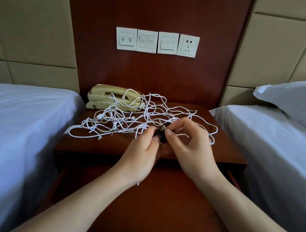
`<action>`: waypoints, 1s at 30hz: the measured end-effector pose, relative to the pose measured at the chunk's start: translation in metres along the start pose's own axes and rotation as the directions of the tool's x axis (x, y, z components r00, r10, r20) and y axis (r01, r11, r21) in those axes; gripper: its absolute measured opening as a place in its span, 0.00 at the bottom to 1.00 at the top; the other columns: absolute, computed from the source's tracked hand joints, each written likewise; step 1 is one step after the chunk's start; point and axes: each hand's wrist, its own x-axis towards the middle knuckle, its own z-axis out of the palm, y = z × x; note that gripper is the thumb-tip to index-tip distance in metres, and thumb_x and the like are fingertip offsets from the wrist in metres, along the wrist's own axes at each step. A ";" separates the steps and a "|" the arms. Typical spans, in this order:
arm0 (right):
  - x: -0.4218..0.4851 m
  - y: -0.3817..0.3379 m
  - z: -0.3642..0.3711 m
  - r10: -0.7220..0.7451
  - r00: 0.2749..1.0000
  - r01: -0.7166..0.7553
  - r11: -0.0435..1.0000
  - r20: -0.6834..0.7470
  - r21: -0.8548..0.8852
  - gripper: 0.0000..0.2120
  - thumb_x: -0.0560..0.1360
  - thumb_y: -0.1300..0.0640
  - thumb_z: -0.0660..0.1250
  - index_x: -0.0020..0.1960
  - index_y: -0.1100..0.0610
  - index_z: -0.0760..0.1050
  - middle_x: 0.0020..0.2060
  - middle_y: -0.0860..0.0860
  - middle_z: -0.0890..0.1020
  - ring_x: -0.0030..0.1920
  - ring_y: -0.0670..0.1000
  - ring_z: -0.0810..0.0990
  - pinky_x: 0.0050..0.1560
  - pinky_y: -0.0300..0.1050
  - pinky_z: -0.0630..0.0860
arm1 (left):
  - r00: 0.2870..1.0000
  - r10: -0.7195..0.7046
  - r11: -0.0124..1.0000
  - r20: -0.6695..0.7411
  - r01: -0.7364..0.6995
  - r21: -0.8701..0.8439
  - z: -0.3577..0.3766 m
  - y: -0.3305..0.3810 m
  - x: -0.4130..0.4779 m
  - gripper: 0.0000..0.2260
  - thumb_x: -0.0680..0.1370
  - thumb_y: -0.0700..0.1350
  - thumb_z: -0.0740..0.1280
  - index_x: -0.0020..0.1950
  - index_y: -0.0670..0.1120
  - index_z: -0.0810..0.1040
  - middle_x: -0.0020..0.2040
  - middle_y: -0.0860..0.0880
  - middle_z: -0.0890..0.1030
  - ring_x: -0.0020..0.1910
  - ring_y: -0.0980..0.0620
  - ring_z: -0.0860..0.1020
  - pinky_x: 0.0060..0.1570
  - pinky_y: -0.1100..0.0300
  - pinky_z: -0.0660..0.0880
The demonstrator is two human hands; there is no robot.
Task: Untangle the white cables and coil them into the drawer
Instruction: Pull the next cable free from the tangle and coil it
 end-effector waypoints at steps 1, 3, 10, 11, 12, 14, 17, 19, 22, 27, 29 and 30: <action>0.001 0.001 0.000 0.016 1.000 -0.016 1.000 0.002 0.005 0.06 0.76 0.67 0.65 0.41 0.59 0.74 0.38 0.59 0.80 0.32 0.53 0.83 0.34 0.49 0.82 | 1.000 -0.009 1.000 -0.010 0.009 -0.004 0.001 -0.001 0.000 0.13 0.82 0.41 0.53 0.41 0.52 0.69 0.29 0.55 0.69 0.28 0.55 0.68 0.36 0.50 0.65; 0.002 0.002 0.000 0.040 0.999 -0.040 0.999 0.023 0.005 0.07 0.75 0.66 0.65 0.39 0.59 0.73 0.37 0.57 0.81 0.33 0.55 0.84 0.37 0.55 0.82 | 1.000 -0.021 1.000 -0.013 0.021 -0.015 0.003 -0.001 0.001 0.12 0.83 0.42 0.53 0.42 0.51 0.69 0.29 0.55 0.69 0.28 0.55 0.67 0.36 0.50 0.65; 0.005 0.002 -0.004 0.021 0.998 -0.010 0.986 0.063 -0.169 0.06 0.76 0.64 0.65 0.40 0.58 0.73 0.36 0.53 0.81 0.34 0.53 0.83 0.39 0.56 0.81 | 0.999 -0.001 0.999 -0.044 0.003 0.053 0.007 0.000 -0.002 0.14 0.82 0.43 0.53 0.38 0.50 0.67 0.24 0.56 0.70 0.24 0.58 0.65 0.30 0.59 0.62; 0.005 0.003 -0.004 -0.001 0.998 0.015 0.972 0.057 -0.236 0.06 0.76 0.63 0.65 0.40 0.56 0.73 0.36 0.51 0.81 0.34 0.52 0.83 0.40 0.57 0.81 | 0.998 0.018 0.992 -0.055 -0.011 0.125 0.007 0.001 -0.003 0.13 0.82 0.43 0.53 0.38 0.50 0.67 0.26 0.55 0.71 0.25 0.58 0.66 0.29 0.61 0.61; 0.004 0.004 -0.004 -0.025 0.998 0.043 0.944 0.058 -0.326 0.06 0.76 0.61 0.64 0.41 0.53 0.72 0.35 0.49 0.81 0.34 0.52 0.82 0.41 0.57 0.80 | 0.997 0.035 0.983 -0.064 -0.022 0.184 0.007 0.001 -0.003 0.13 0.82 0.44 0.53 0.37 0.50 0.67 0.28 0.54 0.70 0.26 0.58 0.67 0.28 0.62 0.61; 0.002 0.007 -0.004 -0.061 0.994 0.099 0.861 0.092 -0.498 0.05 0.77 0.56 0.62 0.44 0.49 0.68 0.32 0.49 0.81 0.35 0.53 0.81 0.41 0.55 0.78 | 0.997 0.037 0.972 -0.064 -0.021 0.233 0.006 -0.001 -0.003 0.14 0.82 0.44 0.53 0.36 0.50 0.66 0.29 0.53 0.70 0.26 0.56 0.68 0.28 0.62 0.62; -0.003 0.008 -0.002 -0.089 0.977 0.192 0.757 0.192 -0.625 0.06 0.77 0.57 0.59 0.51 0.48 0.65 0.35 0.51 0.81 0.38 0.59 0.79 0.42 0.53 0.77 | 0.999 -0.038 0.992 -0.035 0.042 0.120 0.007 -0.007 -0.002 0.15 0.82 0.43 0.53 0.35 0.49 0.66 0.26 0.53 0.68 0.24 0.52 0.66 0.31 0.53 0.63; -0.005 0.007 -0.002 -0.082 0.965 0.239 0.674 0.251 -0.699 0.08 0.77 0.58 0.58 0.55 0.51 0.64 0.38 0.51 0.79 0.41 0.61 0.77 0.42 0.53 0.75 | 0.997 -0.073 0.995 -0.023 0.074 0.061 0.007 -0.012 0.001 0.15 0.82 0.43 0.53 0.35 0.49 0.66 0.25 0.53 0.66 0.23 0.51 0.64 0.31 0.51 0.62; -0.004 0.005 -0.006 -0.100 0.953 0.281 0.640 0.285 -0.715 0.09 0.77 0.58 0.59 0.56 0.52 0.63 0.39 0.52 0.79 0.42 0.61 0.76 0.42 0.53 0.74 | 0.994 -0.109 0.994 0.000 0.108 0.027 0.007 -0.014 0.002 0.16 0.83 0.43 0.52 0.36 0.49 0.67 0.23 0.53 0.66 0.22 0.53 0.63 0.31 0.51 0.62; 0.002 0.005 -0.016 -0.068 0.906 0.364 0.628 0.418 -0.687 0.09 0.78 0.53 0.61 0.56 0.52 0.64 0.41 0.53 0.80 0.43 0.60 0.78 0.40 0.52 0.74 | 0.969 -0.230 0.958 0.093 0.242 -0.151 0.007 -0.006 0.000 0.15 0.83 0.40 0.51 0.36 0.44 0.65 0.21 0.56 0.63 0.20 0.56 0.61 0.26 0.58 0.58; 0.005 0.005 -0.021 -0.063 0.882 0.394 0.642 0.467 -0.658 0.09 0.78 0.54 0.61 0.56 0.52 0.65 0.41 0.51 0.81 0.42 0.57 0.79 0.40 0.52 0.74 | 0.960 -0.245 0.949 0.132 0.265 -0.170 0.006 -0.003 -0.002 0.15 0.83 0.40 0.51 0.36 0.44 0.65 0.21 0.56 0.62 0.20 0.57 0.60 0.25 0.59 0.58; 0.006 0.005 -0.024 -0.068 0.875 0.396 0.670 0.479 -0.628 0.08 0.78 0.55 0.62 0.56 0.53 0.67 0.40 0.50 0.81 0.41 0.56 0.79 0.40 0.53 0.74 | 0.959 -0.245 0.949 0.146 0.267 -0.165 0.005 -0.003 -0.003 0.15 0.83 0.40 0.51 0.37 0.44 0.65 0.21 0.56 0.62 0.20 0.57 0.60 0.25 0.59 0.58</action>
